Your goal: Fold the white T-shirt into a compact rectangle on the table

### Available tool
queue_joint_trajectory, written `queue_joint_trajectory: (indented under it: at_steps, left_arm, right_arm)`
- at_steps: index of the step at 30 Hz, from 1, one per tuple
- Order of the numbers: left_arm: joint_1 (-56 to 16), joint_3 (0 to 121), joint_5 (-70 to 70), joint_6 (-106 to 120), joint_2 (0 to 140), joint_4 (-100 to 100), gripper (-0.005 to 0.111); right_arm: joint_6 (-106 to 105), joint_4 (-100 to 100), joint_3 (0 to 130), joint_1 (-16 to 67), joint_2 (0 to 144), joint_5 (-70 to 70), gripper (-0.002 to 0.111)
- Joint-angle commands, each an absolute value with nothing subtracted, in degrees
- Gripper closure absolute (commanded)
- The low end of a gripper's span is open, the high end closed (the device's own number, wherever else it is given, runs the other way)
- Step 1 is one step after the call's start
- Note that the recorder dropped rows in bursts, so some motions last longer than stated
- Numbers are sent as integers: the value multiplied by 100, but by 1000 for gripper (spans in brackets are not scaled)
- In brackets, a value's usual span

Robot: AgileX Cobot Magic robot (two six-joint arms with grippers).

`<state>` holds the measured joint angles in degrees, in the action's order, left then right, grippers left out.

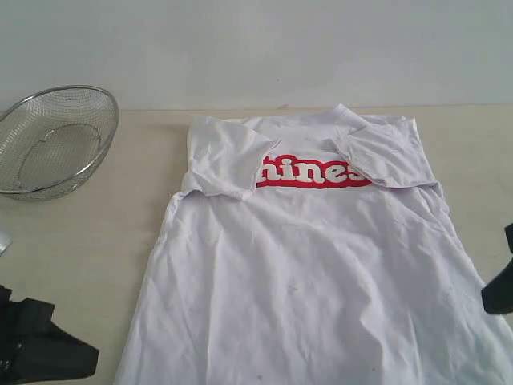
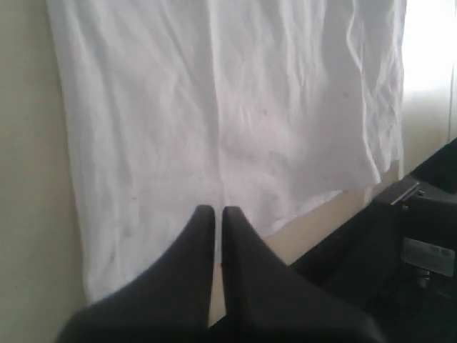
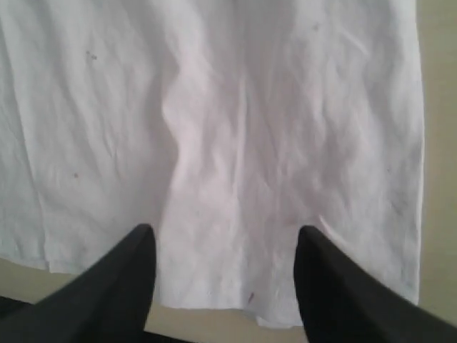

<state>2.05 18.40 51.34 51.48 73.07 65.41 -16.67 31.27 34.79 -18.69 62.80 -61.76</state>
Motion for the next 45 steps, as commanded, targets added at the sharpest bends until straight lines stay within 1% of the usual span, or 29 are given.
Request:
queue_joint_trajectory:
  at_steps: [1, 2, 5, 9, 12, 18, 27, 30, 35, 37, 39, 45]
  left_arm:
    - [226, 1646, 4643, 4545, 6583, 6266, 102]
    - [226, 1624, 4480, 3990, 6497, 5998, 102]
    - [226, 1615, 4364, 3806, 6729, 5932, 102]
    - [226, 1601, 4570, 3833, 7647, 6024, 102]
    - [226, 1601, 4645, 3861, 7945, 6060, 102]
    - [216, 1589, 4638, 3861, 8006, 6060, 102]
    - [216, 1589, 4512, 3899, 8060, 6201, 101]
    - [216, 1569, 4606, 4253, 8189, 6524, 89]
    - [216, 1569, 4606, 4438, 8324, 6640, 57]
    - [216, 1569, 4596, 4438, 8337, 6656, 49]
    - [216, 1569, 4596, 4438, 8337, 6708, 46]
    - [216, 1569, 4565, 4645, 8337, 7004, 46]
  right_arm:
    - [-1221, 2630, 2794, -1889, 6181, -5811, 55]
    - [-1267, 2630, 2806, -1889, 6181, -5816, 55]
    - [-1267, 2630, 2806, -1889, 6181, -5805, 55]
    - [-1244, 2620, 2806, -1889, 6181, -5815, 55]
    - [-1244, 2620, 2806, -1889, 6181, -5787, 55]
    - [-1244, 2597, 2831, -1889, 6181, -5829, 55]
    - [-1055, 2254, 3100, -1889, 6381, -6275, 55]
    - [-975, 2154, 3100, -1889, 6821, -6287, 55]
    - [-950, 1993, 3100, -1889, 7271, -6102, 55]
    - [-792, 1798, 3100, -1889, 7271, -6091, 55]
    - [-611, 1654, 3100, -1889, 7271, -6091, 55]
    - [-457, 1455, 3074, -1889, 7484, -6064, 55]
